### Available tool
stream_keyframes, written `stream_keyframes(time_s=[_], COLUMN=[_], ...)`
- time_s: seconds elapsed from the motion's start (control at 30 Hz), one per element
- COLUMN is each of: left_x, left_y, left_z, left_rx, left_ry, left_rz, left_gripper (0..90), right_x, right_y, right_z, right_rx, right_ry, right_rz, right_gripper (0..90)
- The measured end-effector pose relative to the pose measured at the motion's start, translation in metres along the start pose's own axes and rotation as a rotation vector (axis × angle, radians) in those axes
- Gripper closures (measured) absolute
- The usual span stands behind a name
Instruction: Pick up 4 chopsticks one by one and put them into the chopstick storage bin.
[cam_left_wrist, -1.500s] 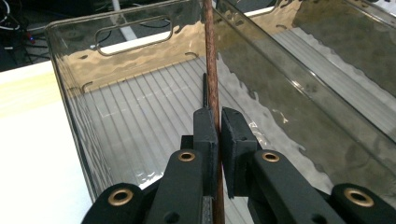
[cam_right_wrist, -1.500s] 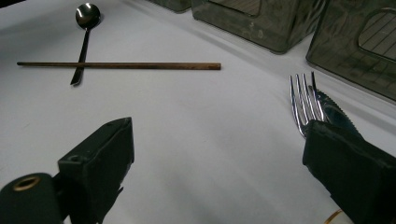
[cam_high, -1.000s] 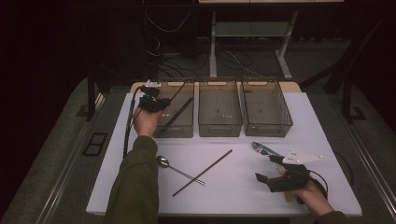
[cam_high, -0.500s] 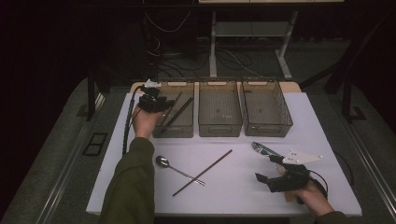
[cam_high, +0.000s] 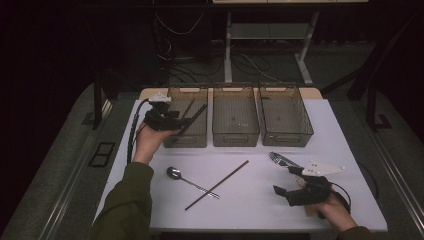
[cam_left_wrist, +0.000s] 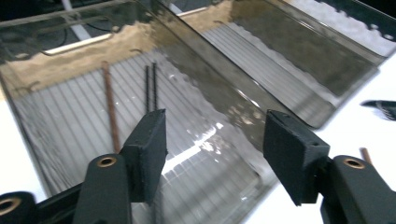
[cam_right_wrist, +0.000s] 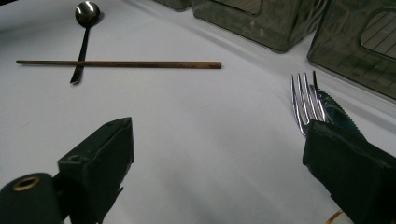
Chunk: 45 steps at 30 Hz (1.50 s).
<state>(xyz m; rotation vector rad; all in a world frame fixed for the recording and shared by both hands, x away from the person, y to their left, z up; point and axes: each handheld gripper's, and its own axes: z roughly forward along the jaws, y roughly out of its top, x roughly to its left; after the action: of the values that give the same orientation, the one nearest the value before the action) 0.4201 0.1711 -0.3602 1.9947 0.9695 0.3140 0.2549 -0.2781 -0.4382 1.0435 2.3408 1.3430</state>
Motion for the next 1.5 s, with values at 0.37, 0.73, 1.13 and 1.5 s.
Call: stream_keyframes(time_s=[0.37,0.73,1.13,1.5], left_x=[-0.035,-0.068,-0.092,-0.111], left_y=[-0.026,-0.049,-0.078,-0.099], left_z=[-0.013,-0.014,-0.012,-0.008], left_rx=[0.008,0.014,0.017,0.052], left_ry=[-0.054,-0.086,-0.13,-0.175], left_rz=[0.055,0.092,0.1,0.111], left_gripper=[32.1,31.3,35.0,51.0], right_x=[0.0,0.0,0.001,0.002], right_y=[0.0,0.0,0.0,0.0], right_z=[0.0,0.0,0.0,-0.001], right_rx=[0.0,0.002,0.0,-0.001], right_ry=[-0.005,-0.007,-0.008,-0.009], right_rz=[0.002,0.006,0.001,-0.004], right_gripper=[9.1,9.1,9.1,9.1])
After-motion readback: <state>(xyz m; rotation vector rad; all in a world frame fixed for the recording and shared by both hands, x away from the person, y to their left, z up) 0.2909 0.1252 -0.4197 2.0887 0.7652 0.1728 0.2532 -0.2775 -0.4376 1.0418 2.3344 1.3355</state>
